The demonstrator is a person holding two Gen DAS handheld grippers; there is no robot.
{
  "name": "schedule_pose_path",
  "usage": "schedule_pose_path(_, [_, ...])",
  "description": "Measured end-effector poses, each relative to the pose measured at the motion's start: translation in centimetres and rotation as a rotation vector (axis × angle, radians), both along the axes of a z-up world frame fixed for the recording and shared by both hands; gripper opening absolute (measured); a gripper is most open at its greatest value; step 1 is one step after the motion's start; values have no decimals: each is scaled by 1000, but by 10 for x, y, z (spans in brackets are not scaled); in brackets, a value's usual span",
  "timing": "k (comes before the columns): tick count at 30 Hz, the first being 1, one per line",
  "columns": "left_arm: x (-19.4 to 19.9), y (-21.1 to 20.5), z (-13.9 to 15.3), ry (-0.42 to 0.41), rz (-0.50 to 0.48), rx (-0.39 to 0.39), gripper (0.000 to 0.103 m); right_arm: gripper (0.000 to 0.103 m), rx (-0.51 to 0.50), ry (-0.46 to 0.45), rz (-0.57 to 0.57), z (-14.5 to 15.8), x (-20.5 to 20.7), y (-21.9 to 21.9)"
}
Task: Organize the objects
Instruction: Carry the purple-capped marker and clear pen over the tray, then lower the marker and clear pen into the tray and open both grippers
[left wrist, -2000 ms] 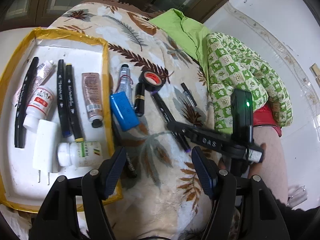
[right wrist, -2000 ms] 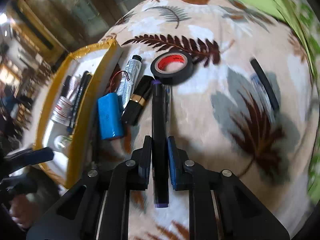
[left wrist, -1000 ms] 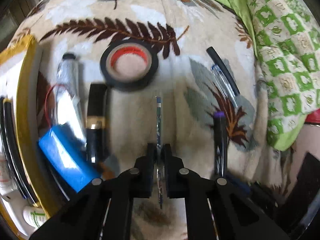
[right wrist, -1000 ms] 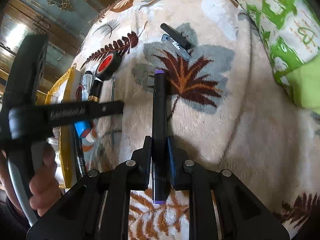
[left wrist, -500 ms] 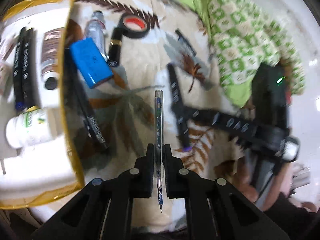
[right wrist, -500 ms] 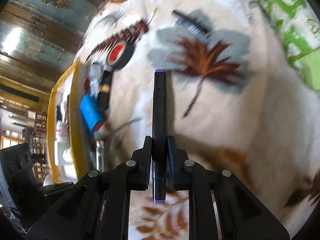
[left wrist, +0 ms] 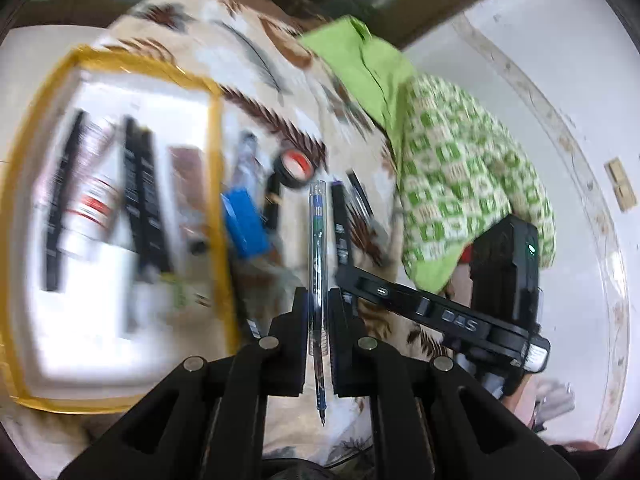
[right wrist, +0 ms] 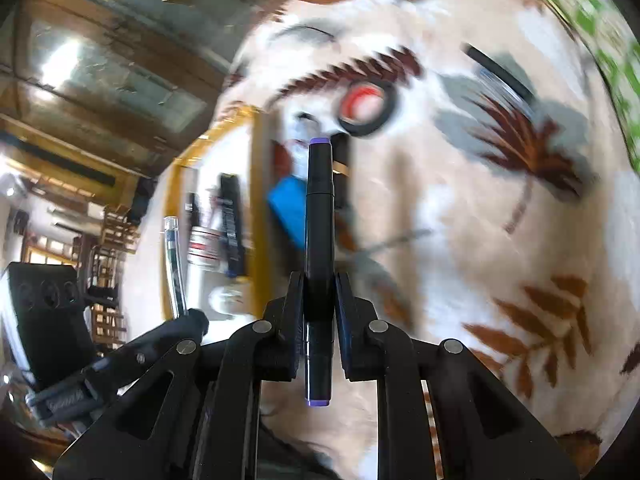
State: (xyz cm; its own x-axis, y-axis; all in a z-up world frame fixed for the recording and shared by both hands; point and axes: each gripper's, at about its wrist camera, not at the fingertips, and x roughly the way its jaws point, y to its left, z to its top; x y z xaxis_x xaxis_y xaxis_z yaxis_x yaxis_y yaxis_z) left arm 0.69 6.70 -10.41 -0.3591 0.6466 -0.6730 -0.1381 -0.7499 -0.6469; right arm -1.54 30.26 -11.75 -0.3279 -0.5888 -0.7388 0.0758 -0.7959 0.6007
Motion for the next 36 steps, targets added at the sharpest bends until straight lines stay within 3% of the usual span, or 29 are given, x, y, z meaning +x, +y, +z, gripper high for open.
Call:
schedule_pose_path(6, [-16,-61,5,-34,87,-76,7,15,-36,51,87,24,-10,-46])
schedule_pose_path(13, [-43,-97,-9,-80,138,-139,7,15,-16,32,156,13,-30,-91])
schedule_pose_path(20, [-77,-107,-27,-98,135,-257,7,15,17,13,180,-7,-50,-114])
schedule_pose_path(28, [-97,-109,-42,-98,123,-289,7,15,71,-4,184,-20,-74,-129])
schedule_pose_path(31, [-102,-105,-48,-103,108,-346,7,15,104,7,186,-22,-81,-136])
schedule_pose_path(36, [-108,-102,-60,-126,89,-372,7,15,132,2,182,-28,-88,-143])
